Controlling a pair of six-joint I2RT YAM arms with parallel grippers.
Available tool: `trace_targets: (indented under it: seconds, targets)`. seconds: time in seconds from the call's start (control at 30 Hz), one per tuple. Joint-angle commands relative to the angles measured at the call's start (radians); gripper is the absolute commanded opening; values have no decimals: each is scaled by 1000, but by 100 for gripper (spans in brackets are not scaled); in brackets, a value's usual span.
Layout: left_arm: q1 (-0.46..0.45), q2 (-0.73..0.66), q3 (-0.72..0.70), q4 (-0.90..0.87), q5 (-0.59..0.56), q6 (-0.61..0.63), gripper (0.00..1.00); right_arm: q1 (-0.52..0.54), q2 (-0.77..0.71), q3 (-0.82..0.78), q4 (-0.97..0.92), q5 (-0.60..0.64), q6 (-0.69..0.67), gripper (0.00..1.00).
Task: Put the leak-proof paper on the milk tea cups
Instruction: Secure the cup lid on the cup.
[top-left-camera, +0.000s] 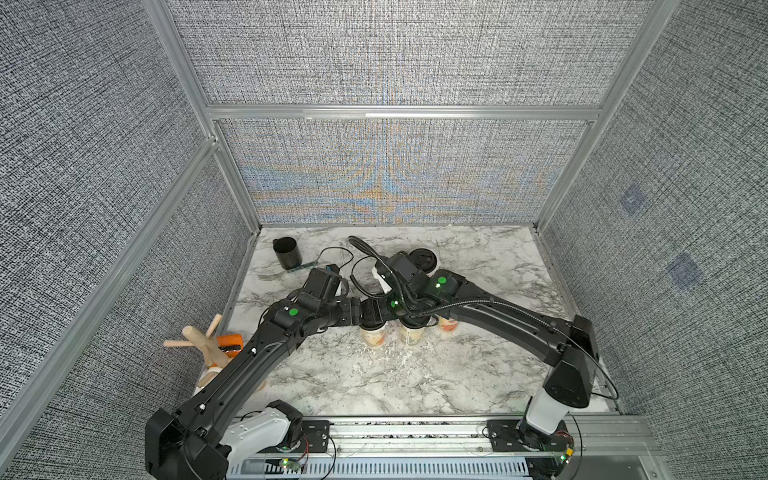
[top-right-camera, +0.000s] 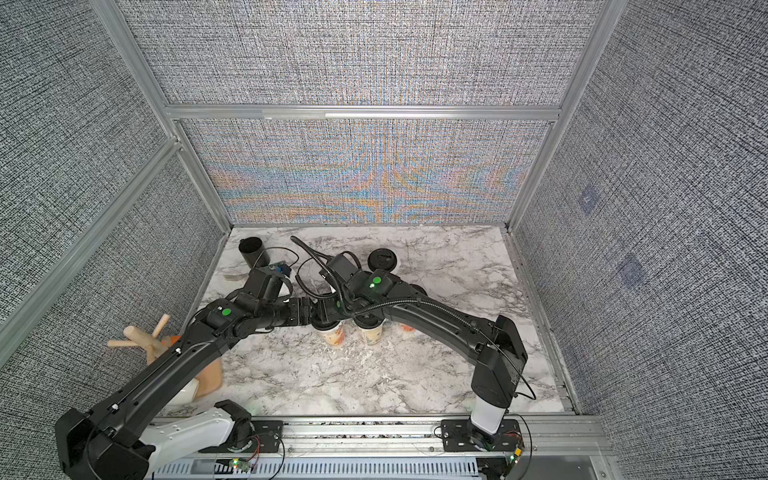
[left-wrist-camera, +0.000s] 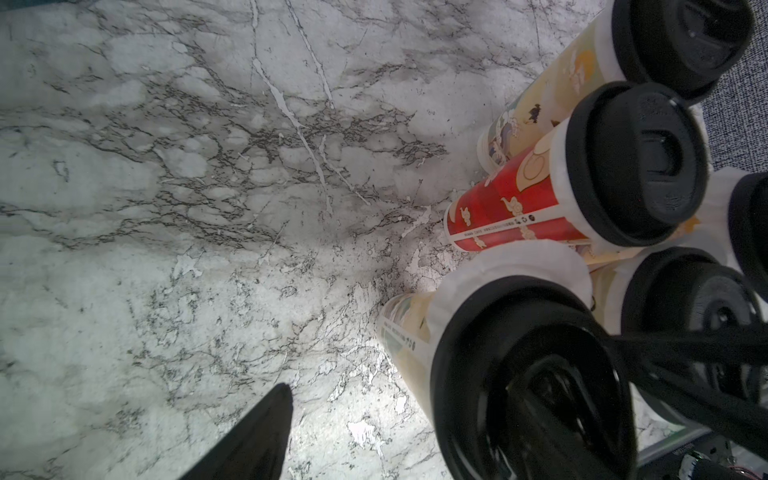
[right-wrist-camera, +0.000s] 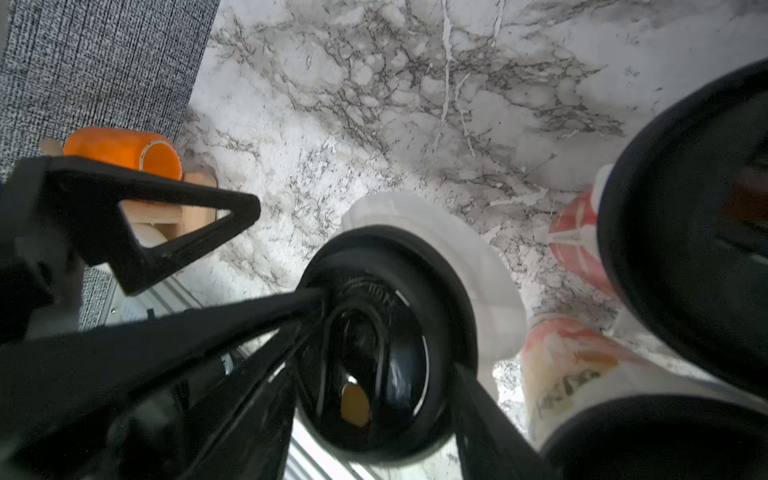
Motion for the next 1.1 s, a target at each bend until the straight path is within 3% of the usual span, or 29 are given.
trace_targets:
  seconds: [0.0,0.9,1.07]
  targets:
    - [0,3,-7,-175,-52,24,82,-2,1,24,-67,14,-2,64]
    - [1,89,194,-112,62,113,85,-43,-39,73,-88,74,-35,64]
    - [0,90,237,-114,5,132,85,-56,-65,80,-91,88,-50,64]
